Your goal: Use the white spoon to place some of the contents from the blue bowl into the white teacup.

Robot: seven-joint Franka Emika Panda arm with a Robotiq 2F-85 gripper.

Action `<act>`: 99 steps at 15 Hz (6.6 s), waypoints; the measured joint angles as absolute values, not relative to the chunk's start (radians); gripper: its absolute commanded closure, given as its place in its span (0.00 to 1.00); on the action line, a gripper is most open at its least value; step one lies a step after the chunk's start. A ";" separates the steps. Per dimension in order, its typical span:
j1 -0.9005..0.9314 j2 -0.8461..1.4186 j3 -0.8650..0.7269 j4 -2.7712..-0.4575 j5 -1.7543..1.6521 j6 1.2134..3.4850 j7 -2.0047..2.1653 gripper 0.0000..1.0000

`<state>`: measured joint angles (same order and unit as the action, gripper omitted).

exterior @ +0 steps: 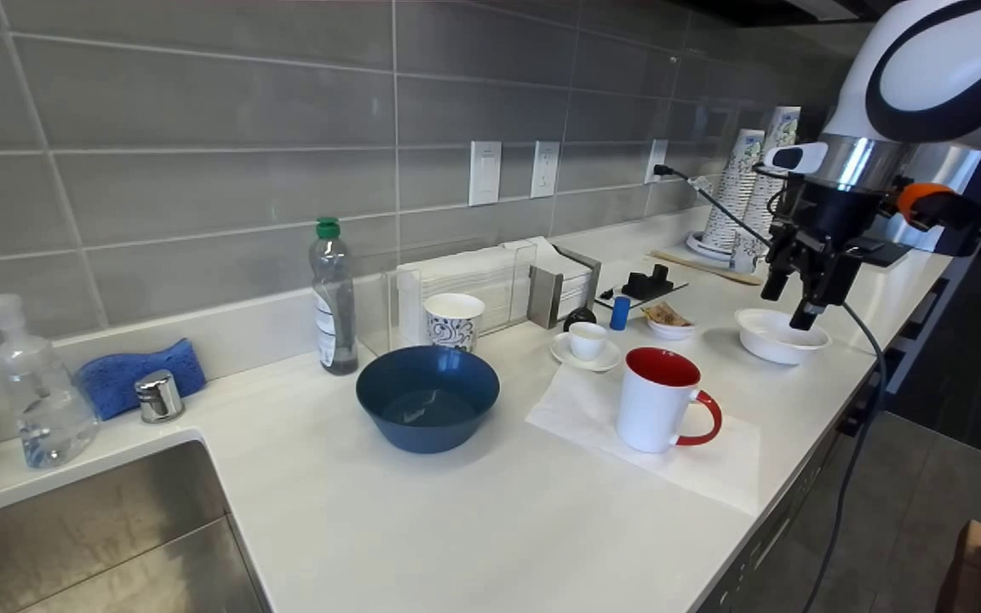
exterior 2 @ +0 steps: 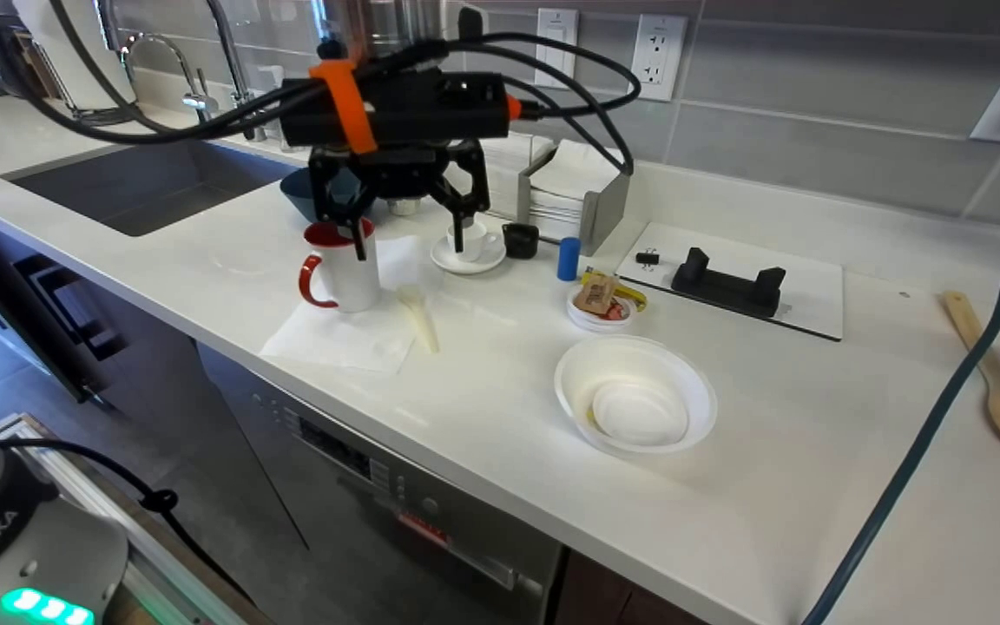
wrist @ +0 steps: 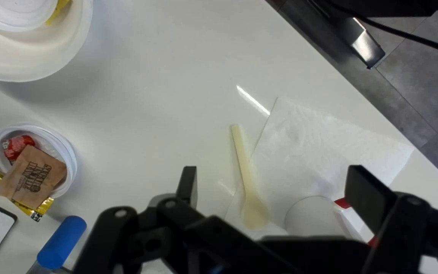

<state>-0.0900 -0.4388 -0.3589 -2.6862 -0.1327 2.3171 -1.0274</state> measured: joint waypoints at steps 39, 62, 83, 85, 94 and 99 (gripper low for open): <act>-0.046 0.130 -0.350 -2.578 1.078 2.512 -2.256 0.81; -0.185 -0.149 -0.240 -2.744 0.769 2.662 -1.979 0.97; -0.123 -0.539 -0.101 -2.745 0.053 2.513 -1.258 0.97; -0.118 -0.539 -0.107 -2.746 0.052 2.513 -1.257 0.97; 0.033 -0.322 0.042 -2.555 -0.129 2.476 -1.065 0.97; 0.053 -0.090 0.124 -2.382 -0.314 2.464 -0.887 0.87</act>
